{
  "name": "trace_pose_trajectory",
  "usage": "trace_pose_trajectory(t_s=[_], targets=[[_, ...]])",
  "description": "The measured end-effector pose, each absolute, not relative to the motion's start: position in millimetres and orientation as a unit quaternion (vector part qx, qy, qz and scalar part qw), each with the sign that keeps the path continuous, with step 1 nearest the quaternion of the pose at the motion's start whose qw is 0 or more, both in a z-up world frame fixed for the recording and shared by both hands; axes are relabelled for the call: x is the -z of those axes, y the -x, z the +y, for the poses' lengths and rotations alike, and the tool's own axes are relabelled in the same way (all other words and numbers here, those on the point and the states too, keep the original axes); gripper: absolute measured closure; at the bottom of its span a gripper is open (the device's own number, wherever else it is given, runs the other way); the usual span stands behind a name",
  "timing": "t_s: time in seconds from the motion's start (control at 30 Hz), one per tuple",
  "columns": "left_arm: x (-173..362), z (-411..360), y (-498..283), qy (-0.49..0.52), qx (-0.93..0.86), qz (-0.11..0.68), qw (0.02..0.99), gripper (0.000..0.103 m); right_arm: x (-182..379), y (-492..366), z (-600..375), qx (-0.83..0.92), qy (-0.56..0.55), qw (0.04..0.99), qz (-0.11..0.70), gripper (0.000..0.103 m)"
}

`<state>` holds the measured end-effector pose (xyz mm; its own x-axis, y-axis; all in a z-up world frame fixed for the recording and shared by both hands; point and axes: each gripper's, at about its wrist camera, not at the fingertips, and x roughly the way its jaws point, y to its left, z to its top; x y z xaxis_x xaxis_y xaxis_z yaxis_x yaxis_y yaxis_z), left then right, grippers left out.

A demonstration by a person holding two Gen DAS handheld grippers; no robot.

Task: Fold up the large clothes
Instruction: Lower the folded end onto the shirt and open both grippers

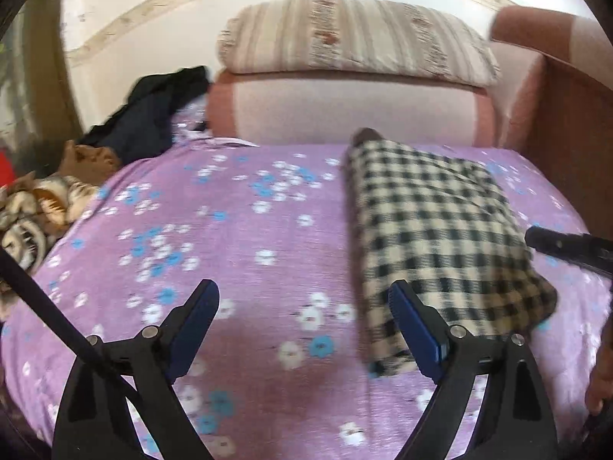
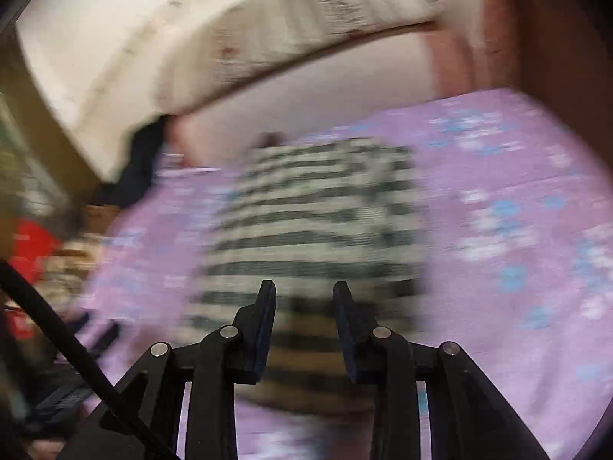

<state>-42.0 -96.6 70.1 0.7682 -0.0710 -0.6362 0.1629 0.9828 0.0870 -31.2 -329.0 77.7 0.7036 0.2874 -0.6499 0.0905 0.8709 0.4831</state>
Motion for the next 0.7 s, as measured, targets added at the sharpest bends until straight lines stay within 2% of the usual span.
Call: trace_pose_trajectory(t_s=[0.17,0.33,0.43,0.53,0.7], targets=[[-82.5,-69.0,51.2,-0.044,0.042,0.327,0.943,0.014,-47.8,17.2,-287.3,-0.179,-0.318,0.829,0.425,0.069],[-91.5,-58.3,62.5,-0.047,0.03,0.312,0.949,0.013,-17.1,21.0,-262.6,-0.182,-0.298,0.8,0.489,0.069],[-94.4,-58.8,66.8,-0.043,0.039,0.31,0.949,0.006,-19.4,34.3,-266.1,-0.176,-0.305,0.795,0.494,0.068],[-93.7,-62.3,69.7,-0.043,0.042,0.314,0.947,0.004,-25.8,50.9,-274.8,-0.139,-0.301,0.81,0.483,0.067],[-82.9,-68.0,73.1,-0.036,0.067,0.352,0.933,0.004,-58.7,73.7,-284.7,-0.039,-0.241,0.86,0.449,0.06]])
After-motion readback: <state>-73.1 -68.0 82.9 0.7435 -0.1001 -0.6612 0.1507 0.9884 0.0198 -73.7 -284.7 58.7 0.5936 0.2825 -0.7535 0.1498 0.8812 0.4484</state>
